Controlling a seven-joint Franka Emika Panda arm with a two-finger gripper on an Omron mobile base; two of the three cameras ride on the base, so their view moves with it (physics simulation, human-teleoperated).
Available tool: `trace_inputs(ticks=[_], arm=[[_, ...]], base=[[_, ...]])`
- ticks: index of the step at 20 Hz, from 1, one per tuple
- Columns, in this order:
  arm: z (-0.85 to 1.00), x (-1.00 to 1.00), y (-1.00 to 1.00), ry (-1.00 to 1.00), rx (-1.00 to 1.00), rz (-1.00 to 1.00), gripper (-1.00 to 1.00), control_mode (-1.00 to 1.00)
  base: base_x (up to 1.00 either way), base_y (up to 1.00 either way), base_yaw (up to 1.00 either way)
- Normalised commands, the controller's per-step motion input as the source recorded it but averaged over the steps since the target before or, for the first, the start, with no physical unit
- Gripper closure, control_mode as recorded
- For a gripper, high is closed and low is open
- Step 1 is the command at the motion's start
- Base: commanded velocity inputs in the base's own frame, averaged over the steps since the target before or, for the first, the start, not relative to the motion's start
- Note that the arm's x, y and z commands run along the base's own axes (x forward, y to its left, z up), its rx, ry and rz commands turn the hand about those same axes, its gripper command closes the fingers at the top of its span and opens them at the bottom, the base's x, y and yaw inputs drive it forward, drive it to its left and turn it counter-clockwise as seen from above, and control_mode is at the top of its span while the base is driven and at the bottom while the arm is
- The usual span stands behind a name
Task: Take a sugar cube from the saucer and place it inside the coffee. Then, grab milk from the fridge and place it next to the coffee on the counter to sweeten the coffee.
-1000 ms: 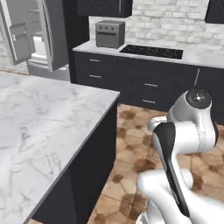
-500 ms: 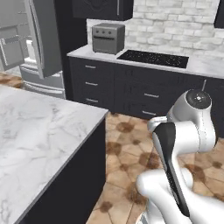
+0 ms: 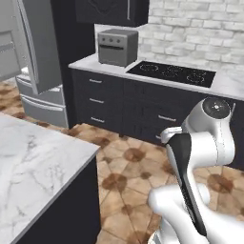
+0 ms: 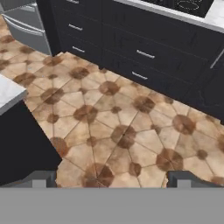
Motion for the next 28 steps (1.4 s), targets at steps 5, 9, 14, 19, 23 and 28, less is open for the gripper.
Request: trace_inputs(ticks=[5,9,14,19,23,28], arm=[[0.0,0.0,0.0,0.0,0.0,0.0,-1.0,1.0],[0.0,0.0,0.0,0.0,0.0,0.0,-1.0,1.0],[0.0,0.0,0.0,0.0,0.0,0.0,-1.0,1.0],[0.0,0.0,0.0,0.0,0.0,0.0,-1.0,1.0],[0.0,0.0,0.0,0.0,0.0,0.0,-1.0,1.0],[0.0,0.0,0.0,0.0,0.0,0.0,-1.0,1.0]], base=[[1.0,-1.0,0.25],[1.0,-0.93,0.37],[1.0,-0.71,0.52],[1.0,-0.65,0.56],[1.0,-0.41,0.6],[1.0,-0.04,0.45]])
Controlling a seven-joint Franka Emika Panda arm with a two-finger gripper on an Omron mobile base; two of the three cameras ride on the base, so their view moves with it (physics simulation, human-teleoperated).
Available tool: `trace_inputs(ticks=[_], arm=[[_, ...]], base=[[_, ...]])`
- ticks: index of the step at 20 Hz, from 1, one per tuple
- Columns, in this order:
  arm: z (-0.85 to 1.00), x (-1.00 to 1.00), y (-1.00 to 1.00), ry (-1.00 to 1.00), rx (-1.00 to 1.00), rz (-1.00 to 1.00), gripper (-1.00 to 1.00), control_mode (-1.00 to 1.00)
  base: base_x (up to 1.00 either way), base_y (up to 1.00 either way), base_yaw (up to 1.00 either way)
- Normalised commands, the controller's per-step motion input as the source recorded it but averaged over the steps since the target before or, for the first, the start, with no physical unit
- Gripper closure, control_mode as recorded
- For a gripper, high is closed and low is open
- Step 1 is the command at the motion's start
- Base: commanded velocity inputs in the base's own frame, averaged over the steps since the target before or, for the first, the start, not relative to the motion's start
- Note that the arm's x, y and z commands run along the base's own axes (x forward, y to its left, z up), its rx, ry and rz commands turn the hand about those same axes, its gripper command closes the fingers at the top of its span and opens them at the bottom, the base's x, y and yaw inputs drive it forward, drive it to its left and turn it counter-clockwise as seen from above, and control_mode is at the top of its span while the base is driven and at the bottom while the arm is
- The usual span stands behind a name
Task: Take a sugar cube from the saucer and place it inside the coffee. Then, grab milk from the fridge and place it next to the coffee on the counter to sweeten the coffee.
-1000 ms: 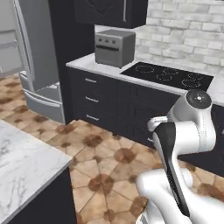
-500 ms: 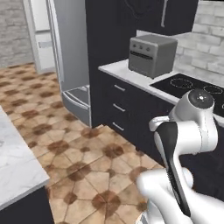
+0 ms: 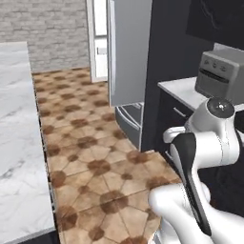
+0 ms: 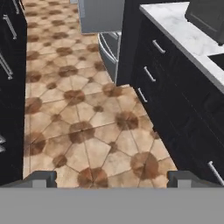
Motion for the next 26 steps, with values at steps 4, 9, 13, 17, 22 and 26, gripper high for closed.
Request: trace_inputs(ticks=[4,9,13,17,22,26], arm=[[0.0,0.0,0.0,0.0,0.0,0.0,-1.0,1.0],[0.0,0.0,0.0,0.0,0.0,0.0,-1.0,1.0],[0.0,0.0,0.0,0.0,0.0,0.0,-1.0,1.0],[0.0,0.0,0.0,0.0,0.0,0.0,-1.0,1.0],[0.0,0.0,0.0,0.0,0.0,0.0,-1.0,1.0],[0.0,0.0,0.0,0.0,0.0,0.0,-1.0,1.0]], base=[[1.0,0.17,0.29],[1.0,0.07,0.22],[1.0,0.13,0.17],[1.0,0.24,0.14],[1.0,0.43,0.08],[1.0,0.53,0.04]])
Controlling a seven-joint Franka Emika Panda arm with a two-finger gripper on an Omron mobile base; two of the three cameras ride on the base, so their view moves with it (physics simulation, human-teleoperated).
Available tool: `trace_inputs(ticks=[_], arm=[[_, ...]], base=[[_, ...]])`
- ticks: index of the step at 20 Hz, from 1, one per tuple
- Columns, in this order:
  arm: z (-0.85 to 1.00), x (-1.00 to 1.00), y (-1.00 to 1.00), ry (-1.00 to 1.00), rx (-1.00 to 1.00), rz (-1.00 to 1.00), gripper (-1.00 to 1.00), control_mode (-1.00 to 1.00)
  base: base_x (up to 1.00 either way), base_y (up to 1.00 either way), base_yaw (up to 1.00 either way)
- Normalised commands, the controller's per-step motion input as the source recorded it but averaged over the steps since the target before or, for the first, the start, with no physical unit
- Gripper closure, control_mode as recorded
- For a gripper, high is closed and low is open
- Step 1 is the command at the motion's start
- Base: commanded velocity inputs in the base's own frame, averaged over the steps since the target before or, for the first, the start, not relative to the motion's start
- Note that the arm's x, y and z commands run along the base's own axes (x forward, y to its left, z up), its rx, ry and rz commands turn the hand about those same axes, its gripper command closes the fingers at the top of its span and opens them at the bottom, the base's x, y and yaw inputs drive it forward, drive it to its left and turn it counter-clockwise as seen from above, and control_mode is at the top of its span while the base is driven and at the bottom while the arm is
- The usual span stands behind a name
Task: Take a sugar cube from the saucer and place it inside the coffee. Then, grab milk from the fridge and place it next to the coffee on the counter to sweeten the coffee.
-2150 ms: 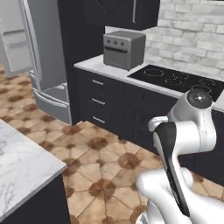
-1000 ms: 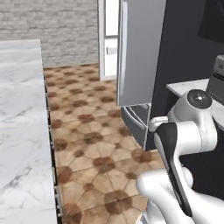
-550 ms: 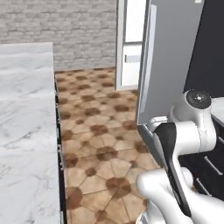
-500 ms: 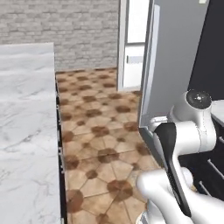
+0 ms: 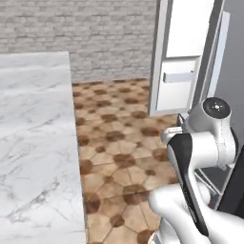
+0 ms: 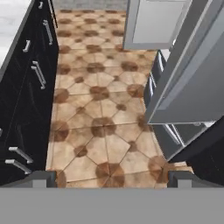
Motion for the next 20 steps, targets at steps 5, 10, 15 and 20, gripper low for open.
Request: trace_inputs(ticks=[5,10,15,20], arm=[[0.0,0.0,0.0,0.0,0.0,0.0,-1.0,1.0],[0.0,0.0,0.0,0.0,0.0,0.0,-1.0,1.0],[0.0,0.0,0.0,0.0,0.0,0.0,-1.0,1.0],[0.0,0.0,0.0,0.0,0.0,0.0,-1.0,1.0]], base=[[1.0,0.43,0.02],[1.0,0.1,0.0],[1.0,0.0,0.0],[0.98,0.06,-0.11]])
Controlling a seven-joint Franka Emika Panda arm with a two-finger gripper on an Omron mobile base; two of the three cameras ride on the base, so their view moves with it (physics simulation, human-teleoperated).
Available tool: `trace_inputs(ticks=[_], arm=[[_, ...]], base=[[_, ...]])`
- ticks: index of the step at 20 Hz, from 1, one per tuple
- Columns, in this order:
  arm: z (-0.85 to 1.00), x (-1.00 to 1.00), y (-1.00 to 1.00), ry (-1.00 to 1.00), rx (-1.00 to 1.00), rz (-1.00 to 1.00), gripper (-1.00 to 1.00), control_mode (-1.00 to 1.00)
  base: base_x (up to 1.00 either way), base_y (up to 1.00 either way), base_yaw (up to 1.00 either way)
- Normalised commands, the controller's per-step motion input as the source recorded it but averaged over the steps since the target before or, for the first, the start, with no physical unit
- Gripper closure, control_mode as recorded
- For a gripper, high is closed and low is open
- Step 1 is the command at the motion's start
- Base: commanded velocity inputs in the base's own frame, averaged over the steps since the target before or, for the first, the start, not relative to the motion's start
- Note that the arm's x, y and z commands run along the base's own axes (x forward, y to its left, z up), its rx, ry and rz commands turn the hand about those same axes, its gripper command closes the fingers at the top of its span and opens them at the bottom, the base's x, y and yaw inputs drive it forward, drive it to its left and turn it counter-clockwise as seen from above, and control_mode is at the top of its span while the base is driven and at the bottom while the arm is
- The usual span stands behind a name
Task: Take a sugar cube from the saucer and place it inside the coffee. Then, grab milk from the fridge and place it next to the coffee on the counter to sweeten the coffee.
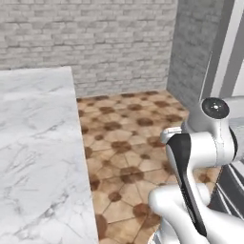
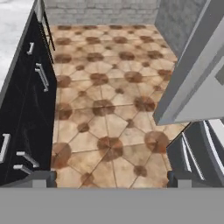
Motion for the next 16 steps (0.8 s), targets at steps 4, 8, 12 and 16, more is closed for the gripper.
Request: trace_inputs(ticks=[4,8,12,16], arm=[[0.0,0.0,0.0,0.0,0.0,0.0,-1.0,1.0],[0.0,0.0,0.0,0.0,0.0,0.0,-1.0,1.0],[0.0,0.0,0.0,0.0,0.0,0.0,-1.0,1.0],[0.0,0.0,0.0,0.0,0.0,0.0,-1.0,1.0]], base=[[0.79,0.04,-0.27],[0.66,0.04,-0.38],[0.5,0.07,-0.43],[0.36,0.08,-0.47]])
